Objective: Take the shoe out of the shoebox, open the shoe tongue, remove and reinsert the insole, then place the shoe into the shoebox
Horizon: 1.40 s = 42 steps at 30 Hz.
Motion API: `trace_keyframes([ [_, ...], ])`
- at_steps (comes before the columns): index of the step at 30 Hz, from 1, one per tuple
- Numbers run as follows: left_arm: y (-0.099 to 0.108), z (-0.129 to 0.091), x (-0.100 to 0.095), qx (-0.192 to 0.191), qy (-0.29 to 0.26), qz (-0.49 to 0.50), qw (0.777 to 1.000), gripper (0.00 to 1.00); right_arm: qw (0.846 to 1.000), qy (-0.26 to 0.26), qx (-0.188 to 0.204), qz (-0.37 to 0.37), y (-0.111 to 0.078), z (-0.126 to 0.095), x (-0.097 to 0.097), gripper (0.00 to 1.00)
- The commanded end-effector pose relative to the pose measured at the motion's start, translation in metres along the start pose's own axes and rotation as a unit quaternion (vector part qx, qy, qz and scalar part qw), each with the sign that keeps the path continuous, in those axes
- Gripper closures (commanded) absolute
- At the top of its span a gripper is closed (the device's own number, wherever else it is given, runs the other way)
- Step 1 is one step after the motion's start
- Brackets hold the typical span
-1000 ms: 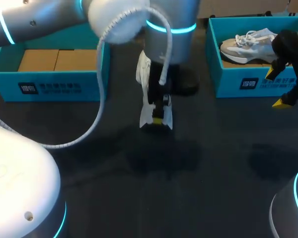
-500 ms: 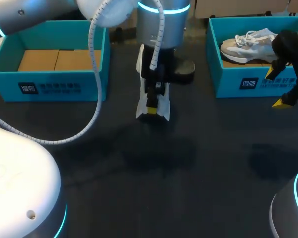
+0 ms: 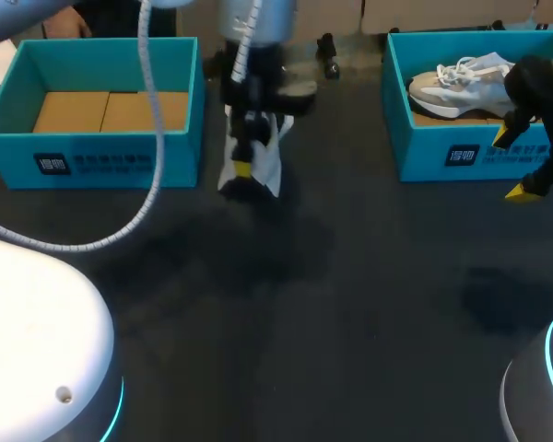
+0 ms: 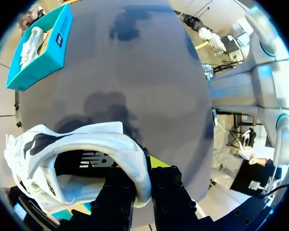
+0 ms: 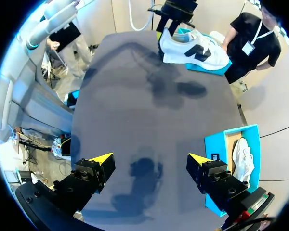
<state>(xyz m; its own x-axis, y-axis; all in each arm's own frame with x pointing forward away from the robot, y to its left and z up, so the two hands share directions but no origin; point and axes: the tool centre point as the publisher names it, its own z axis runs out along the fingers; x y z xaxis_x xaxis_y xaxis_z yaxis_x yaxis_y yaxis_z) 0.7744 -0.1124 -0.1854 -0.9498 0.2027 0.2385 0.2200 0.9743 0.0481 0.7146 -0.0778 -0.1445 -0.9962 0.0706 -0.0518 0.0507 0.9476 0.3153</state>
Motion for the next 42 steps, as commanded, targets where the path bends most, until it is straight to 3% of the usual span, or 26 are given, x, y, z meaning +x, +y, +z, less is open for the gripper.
trace_keyframes([
  [1,0.032,-0.011,-0.002,0.008,-0.004,0.008,1.0,1.0,1.0,0.001,0.001,0.001,0.001,0.001,-0.001,0.0],
  [11,0.104,-0.023,-0.024,-0.002,-0.012,0.034,0.999,1.0,1.0,0.001,0.001,0.001,0.001,0.001,-0.001,0.0],
  [30,0.236,-0.021,-0.051,0.011,-0.007,0.038,0.999,1.0,1.0,0.001,0.001,0.001,0.001,0.001,-0.001,0.0],
  [42,0.301,-0.014,-0.069,0.002,-0.001,0.036,0.999,1.0,1.0,0.001,0.001,0.001,0.001,0.001,-0.001,0.0],
])
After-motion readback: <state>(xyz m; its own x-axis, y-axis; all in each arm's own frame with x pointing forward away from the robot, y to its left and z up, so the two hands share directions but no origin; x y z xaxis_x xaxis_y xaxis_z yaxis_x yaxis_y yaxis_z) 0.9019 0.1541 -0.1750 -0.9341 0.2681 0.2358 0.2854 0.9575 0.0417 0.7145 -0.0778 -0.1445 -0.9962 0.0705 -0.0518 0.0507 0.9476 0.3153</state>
